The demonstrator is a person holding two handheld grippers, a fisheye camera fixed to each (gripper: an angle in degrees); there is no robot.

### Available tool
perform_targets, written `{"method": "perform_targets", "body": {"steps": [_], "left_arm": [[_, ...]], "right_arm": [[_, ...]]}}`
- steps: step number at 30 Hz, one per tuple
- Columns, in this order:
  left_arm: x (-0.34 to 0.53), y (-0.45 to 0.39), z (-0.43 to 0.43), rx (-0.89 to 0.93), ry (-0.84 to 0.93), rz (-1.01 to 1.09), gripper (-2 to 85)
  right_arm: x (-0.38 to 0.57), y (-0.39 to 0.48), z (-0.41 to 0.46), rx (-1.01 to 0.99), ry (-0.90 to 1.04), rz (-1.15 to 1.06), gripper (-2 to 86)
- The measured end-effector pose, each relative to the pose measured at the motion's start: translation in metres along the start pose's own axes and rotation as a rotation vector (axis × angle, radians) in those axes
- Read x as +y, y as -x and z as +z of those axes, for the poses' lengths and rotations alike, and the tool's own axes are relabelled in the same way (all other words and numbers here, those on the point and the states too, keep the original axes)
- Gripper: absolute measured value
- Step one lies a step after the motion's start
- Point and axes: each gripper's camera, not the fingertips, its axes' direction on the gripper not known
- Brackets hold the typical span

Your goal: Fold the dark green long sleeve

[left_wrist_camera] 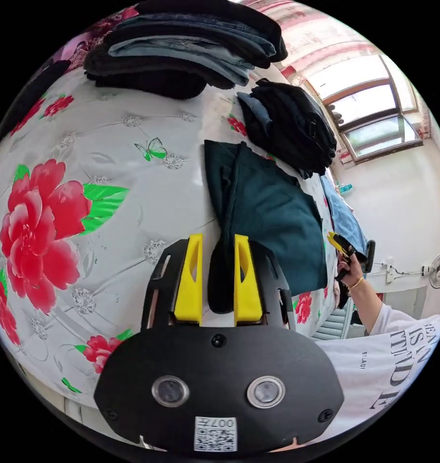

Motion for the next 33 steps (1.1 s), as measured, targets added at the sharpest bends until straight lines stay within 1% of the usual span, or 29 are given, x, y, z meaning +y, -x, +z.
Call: {"method": "perform_targets", "body": {"steps": [3,5,8,11,12,13,15,17,18,19,21,23,24,25,26,27,29,31,33], "left_arm": [[0.024,-0.004,-0.010,-0.052,0.023,0.007,10.9],[0.049,-0.005,-0.018,-0.073,0.000,-0.041,10.9],[0.076,0.000,-0.021,-0.071,-0.026,-0.116,10.9],[0.088,0.013,-0.013,-0.022,-0.001,-0.173,11.1],[0.088,0.015,-0.010,-0.027,0.012,-0.180,11.0],[0.088,0.018,-0.006,-0.073,0.044,-0.190,10.8],[0.086,0.018,-0.008,-0.120,0.042,-0.172,9.6],[0.086,0.023,-0.019,-0.101,0.032,-0.193,9.7],[0.088,0.025,-0.024,-0.077,0.016,-0.192,9.8],[0.093,0.028,-0.034,-0.025,-0.017,-0.184,10.0],[0.102,0.034,-0.051,0.010,-0.055,-0.170,10.4],[0.118,0.045,-0.066,0.061,-0.080,-0.160,10.4],[0.122,0.049,-0.068,0.077,-0.080,-0.168,10.4],[0.130,0.058,-0.071,0.111,-0.080,-0.189,10.5],[0.139,0.067,-0.074,0.155,-0.085,-0.214,10.6],[0.144,0.072,-0.075,0.179,-0.090,-0.229,10.7],[0.162,0.086,-0.076,0.246,-0.110,-0.279,11.1],[0.173,0.095,-0.075,0.272,-0.121,-0.302,11.6],[0.180,0.104,-0.072,0.292,-0.124,-0.331,12.4]], "right_arm": [[0.059,-0.040,-0.027,-0.090,-0.007,0.094,11.5],[0.111,-0.071,-0.034,-0.131,0.011,0.174,12.3],[0.159,-0.090,-0.031,-0.192,0.055,0.224,12.1],[0.187,-0.093,-0.024,-0.290,0.001,0.282,11.3],[0.190,-0.093,-0.022,-0.305,-0.011,0.294,11.0],[0.195,-0.091,-0.016,-0.322,-0.031,0.322,10.5],[0.199,-0.092,-0.010,-0.293,-0.054,0.383,9.4],[0.194,-0.098,-0.003,-0.343,-0.045,0.484,8.0],[0.191,-0.096,-0.004,-0.357,-0.050,0.496,7.6],[0.181,-0.085,-0.013,-0.377,-0.074,0.470,6.9],[0.155,-0.040,-0.031,-0.384,-0.100,0.307,6.1],[0.121,0.057,-0.050,-0.386,-0.098,-0.010,5.2],[0.116,0.085,-0.053,-0.390,-0.091,-0.095,5.0],[0.110,0.145,-0.052,-0.396,-0.066,-0.266,4.8],[0.112,0.203,-0.046,-0.404,-0.026,-0.422,4.6],[0.116,0.231,-0.040,-0.412,0.000,-0.494,4.6],[0.149,0.327,-0.006,-0.462,0.102,-0.715,4.8],[0.181,0.374,0.029,-0.480,0.195,-0.791,5.2],[0.210,0.399,0.067,-0.502,0.279,-0.780,6.1]]}}
